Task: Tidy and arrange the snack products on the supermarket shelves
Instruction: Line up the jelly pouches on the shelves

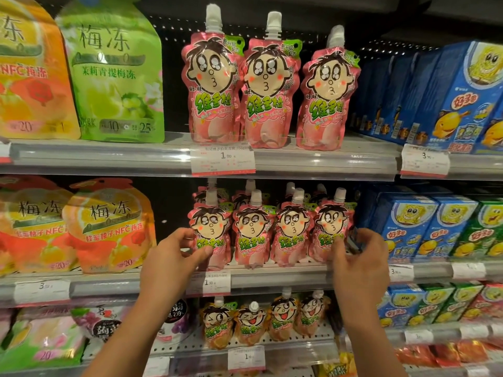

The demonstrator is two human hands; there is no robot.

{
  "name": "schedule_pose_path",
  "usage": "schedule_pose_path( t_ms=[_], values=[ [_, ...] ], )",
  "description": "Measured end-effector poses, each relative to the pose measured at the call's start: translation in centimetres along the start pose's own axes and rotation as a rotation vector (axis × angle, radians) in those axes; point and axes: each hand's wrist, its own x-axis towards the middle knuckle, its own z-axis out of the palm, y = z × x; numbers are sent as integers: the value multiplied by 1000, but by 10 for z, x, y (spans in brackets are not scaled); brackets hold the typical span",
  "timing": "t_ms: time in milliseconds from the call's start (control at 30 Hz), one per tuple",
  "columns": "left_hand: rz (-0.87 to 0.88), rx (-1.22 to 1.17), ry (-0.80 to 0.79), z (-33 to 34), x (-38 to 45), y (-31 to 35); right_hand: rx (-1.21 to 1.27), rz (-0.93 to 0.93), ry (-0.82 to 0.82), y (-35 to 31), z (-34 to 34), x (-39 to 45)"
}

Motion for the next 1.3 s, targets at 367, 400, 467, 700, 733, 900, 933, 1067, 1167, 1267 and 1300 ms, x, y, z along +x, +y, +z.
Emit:
schedule_pose_path(
  t_ms=[367,400,467,700,733,900,933,1067,1167,1267,1300],
  values=[
    [-7,28,-17,1,-1,2,-37,62,-323,19,7,21],
    [-7,38,-20,1,-1,2,-33,63,-332,18,7,21],
    [-9,57,-16,4,-2,3,-16,54,-346,17,7,20],
    [2,16,-6,4,-6,-2,96,8,-205,15,-6,5],
    [4,-7,-2,3,-7,-3,116,-16,-143,13,-10,-3],
    [-5,-172,36,2,-20,-9,142,-409,-178,6,1,-61],
    [-5,-204,42,3,-24,-10,140,-502,-216,4,7,-75],
    [-5,-295,67,2,-35,-16,99,-758,-349,-17,34,-120],
    [1,-335,89,1,-44,-23,28,-862,-508,-33,45,-134],
    [76,-311,128,-4,-54,-33,11,-839,-525,-37,54,-141],
    [123,-277,149,-8,-58,-37,18,-826,-517,-35,56,-144]
  ],
)
